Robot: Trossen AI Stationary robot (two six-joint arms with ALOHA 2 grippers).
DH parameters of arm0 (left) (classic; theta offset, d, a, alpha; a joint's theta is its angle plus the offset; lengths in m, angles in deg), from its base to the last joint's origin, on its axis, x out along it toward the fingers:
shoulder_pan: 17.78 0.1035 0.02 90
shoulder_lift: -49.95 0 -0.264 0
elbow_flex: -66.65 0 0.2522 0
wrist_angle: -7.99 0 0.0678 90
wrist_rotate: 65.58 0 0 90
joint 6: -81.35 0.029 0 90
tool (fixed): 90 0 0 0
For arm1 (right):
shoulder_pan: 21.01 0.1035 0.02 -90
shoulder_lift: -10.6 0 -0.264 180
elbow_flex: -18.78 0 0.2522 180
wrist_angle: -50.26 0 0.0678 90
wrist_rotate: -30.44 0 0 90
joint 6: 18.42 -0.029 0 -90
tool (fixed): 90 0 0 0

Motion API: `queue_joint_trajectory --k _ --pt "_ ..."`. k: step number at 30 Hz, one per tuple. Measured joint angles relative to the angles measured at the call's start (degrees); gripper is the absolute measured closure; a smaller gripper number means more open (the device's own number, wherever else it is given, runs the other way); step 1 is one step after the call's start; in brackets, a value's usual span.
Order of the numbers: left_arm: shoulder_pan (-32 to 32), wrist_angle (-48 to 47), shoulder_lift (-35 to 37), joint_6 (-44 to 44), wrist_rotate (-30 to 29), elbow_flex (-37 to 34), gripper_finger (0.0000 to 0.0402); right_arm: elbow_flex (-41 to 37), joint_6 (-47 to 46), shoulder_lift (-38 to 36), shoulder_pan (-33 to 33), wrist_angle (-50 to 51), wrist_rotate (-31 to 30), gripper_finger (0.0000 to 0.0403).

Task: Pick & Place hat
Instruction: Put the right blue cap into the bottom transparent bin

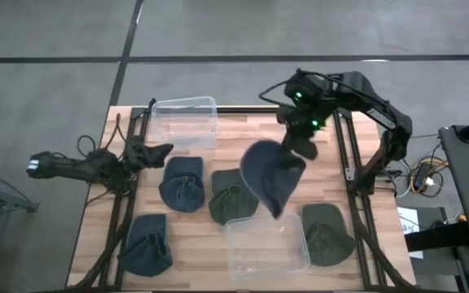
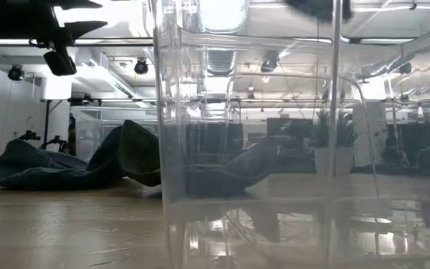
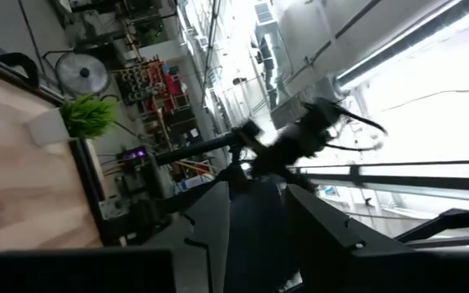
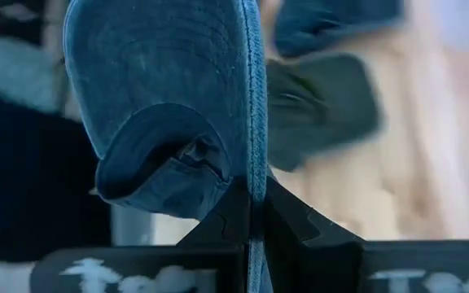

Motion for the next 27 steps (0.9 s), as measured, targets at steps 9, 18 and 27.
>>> queue_joint_trajectory --k 9,18,27 --pt "0.0 -0.7 -0.8 0.1 0.0 -0.8 0.0287 3.2 -3.3 4.2 12.4 0.1 0.4 0.0392" --pt "0.0 -1.1 -0.9 0.9 -1.8 -0.8 0.0287 2.9 -2.7 11.5 19.3 0.0 0.5 0.0392" --pt "0.0 -1.1 -0.9 0.1 -3.6 -0.8 0.0287 2.9 -2.9 17.0 22.6 0.0 -6.6 0.0391"
